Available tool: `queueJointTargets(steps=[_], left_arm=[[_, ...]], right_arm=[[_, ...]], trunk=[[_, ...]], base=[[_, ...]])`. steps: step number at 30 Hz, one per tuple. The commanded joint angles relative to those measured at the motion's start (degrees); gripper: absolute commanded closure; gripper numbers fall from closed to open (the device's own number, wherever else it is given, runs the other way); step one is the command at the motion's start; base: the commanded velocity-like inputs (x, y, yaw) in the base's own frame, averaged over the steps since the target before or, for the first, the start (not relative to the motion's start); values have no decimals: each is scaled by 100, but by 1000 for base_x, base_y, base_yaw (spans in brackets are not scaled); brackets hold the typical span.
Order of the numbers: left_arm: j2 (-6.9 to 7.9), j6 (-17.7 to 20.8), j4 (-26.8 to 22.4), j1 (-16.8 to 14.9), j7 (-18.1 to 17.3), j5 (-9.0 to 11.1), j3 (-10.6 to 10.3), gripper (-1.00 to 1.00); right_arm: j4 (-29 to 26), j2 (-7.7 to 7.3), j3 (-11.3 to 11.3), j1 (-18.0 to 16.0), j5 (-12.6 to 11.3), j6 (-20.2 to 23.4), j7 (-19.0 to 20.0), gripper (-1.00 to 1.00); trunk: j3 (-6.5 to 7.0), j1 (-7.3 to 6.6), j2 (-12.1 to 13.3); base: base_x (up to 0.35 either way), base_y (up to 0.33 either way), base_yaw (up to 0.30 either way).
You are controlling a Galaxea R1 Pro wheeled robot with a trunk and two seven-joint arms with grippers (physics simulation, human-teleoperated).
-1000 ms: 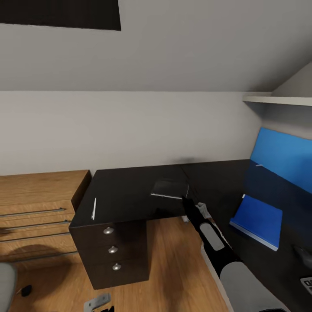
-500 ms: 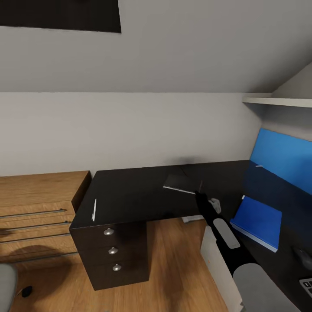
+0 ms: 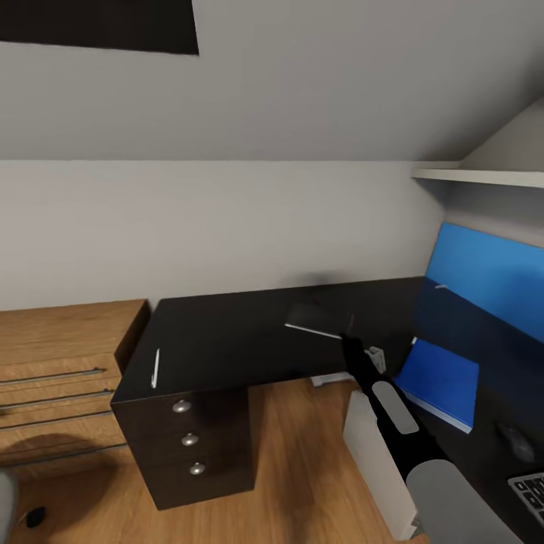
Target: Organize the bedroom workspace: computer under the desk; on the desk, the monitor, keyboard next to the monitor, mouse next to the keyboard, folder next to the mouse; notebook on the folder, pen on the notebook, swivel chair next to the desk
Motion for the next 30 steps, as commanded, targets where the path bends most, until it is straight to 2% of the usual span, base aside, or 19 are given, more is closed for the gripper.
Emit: queueJointTargets(steps=[1, 19, 21, 23, 25, 30], left_arm=[[2, 22, -14, 2, 36, 28, -13, -100], [1, 3, -10, 2, 44, 9, -28, -100], [1, 0, -10, 2, 46, 9, -28, -100], [1, -3, -10, 2, 51, 9, -29, -100], [2, -3, -10, 2, 52, 9, -29, -100], [2, -4, -10, 2, 53, 9, -29, -100]], right_arm=[[2, 1, -1, -4, -44, 13, 15, 100], [2, -21, -70, -4, -36, 13, 15, 100], [3, -24, -141, -4, -36, 13, 12, 100], [8, -25, -432, -4, -30, 18, -61, 100], [9, -26, -574, -4, -28, 28, -145, 100], [10, -65, -702, -4, -29, 36, -254, 100]], trunk=[[-8, 0, -3], [-62, 0, -3], [-69, 0, -3], [-75, 0, -3], [-81, 0, -3], [-96, 0, -3]], base=[[0, 0, -226], [0, 0, -239], [0, 0, -242], [0, 0, -242], [0, 0, -242], [0, 0, -242]])
